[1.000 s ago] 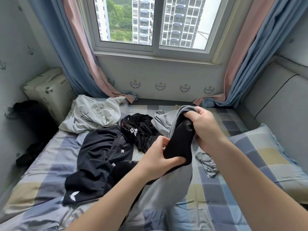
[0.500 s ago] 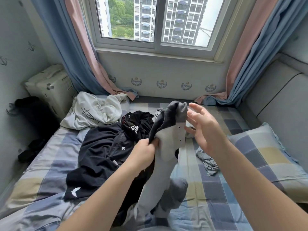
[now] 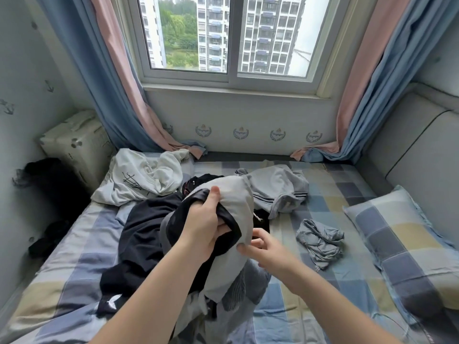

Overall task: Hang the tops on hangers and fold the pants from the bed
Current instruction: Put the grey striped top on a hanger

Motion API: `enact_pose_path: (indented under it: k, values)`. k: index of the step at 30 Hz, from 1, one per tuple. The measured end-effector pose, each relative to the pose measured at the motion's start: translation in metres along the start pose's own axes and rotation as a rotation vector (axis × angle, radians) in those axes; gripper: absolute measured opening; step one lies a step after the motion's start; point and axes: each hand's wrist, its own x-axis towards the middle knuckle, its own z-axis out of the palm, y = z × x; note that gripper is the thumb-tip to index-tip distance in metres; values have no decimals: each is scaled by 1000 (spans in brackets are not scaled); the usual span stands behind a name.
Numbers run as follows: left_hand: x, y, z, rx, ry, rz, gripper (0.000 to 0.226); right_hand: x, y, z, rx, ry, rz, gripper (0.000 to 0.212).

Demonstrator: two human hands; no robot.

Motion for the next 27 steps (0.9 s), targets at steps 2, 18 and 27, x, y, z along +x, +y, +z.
enact_pose_path:
  k: [2,18,27]
  values:
    - [2,0,-3,-11,-6,0,47,5,9,3,-26,16,-57,27]
    - [15,-18,-41,1074,-196,245,32,8,-37,-47,29,180,-367,16]
    - [11,-34,-12,846,-486,531,13,-21,-84,-44,26,-66,-459,3]
